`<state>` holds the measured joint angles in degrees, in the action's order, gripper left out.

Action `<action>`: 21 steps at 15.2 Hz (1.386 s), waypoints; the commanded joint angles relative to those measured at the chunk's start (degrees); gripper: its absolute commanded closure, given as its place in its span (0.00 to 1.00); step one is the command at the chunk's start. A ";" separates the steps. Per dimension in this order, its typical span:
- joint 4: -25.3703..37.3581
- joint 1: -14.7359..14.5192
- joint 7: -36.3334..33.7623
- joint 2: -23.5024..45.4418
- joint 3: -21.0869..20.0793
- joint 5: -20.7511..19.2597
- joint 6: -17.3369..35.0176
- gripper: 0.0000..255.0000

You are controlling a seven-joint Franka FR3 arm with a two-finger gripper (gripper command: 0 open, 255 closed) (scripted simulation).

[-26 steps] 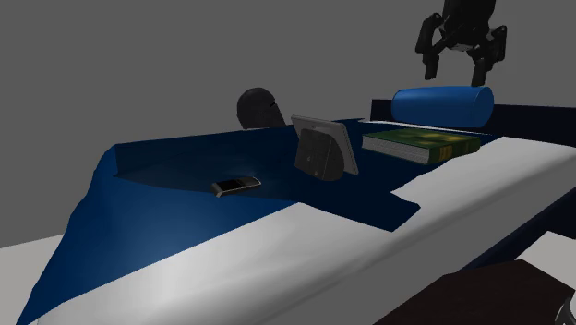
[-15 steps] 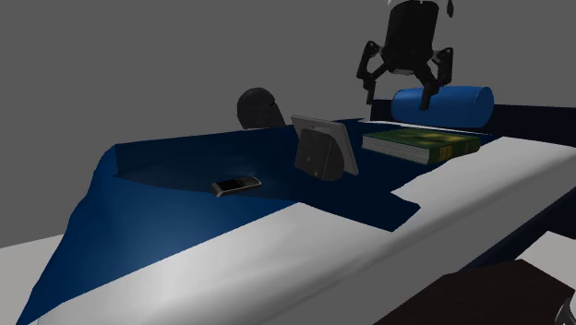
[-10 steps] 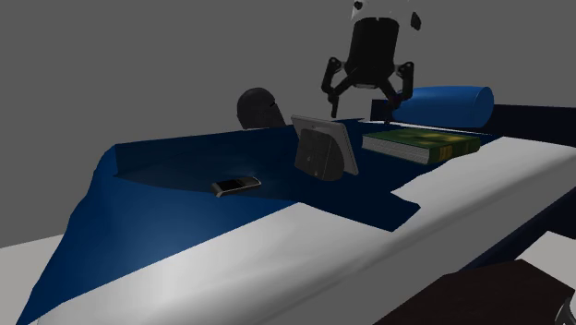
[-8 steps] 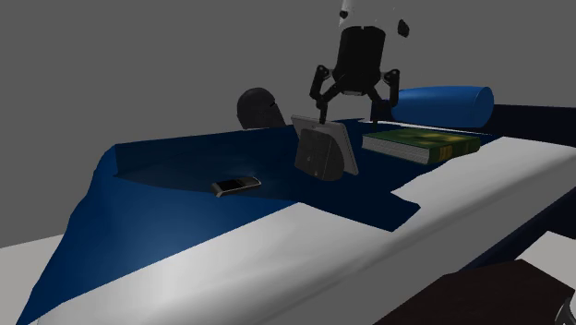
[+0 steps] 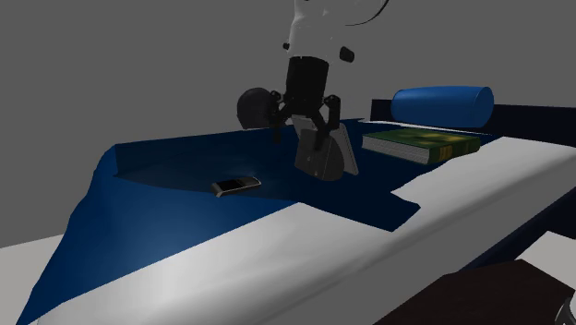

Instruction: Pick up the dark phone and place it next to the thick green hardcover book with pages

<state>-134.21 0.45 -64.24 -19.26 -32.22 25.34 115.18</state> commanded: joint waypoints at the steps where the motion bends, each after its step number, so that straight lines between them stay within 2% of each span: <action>1: 2.76 0.91 -5.75 4.82 -2.84 -1.46 2.91 0.00; 4: 6.93 1.95 -14.54 12.60 -6.35 -5.57 7.07 0.00; 7: 11.77 1.91 -24.18 21.12 -8.44 -11.77 10.47 0.00; 11: 19.45 -1.37 -36.74 32.44 -7.42 -20.92 12.97 0.00; 21: 18.18 -3.71 -39.09 36.84 -6.06 -23.94 18.15 0.00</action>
<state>-115.91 -3.21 -103.29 17.45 -38.33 1.49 133.08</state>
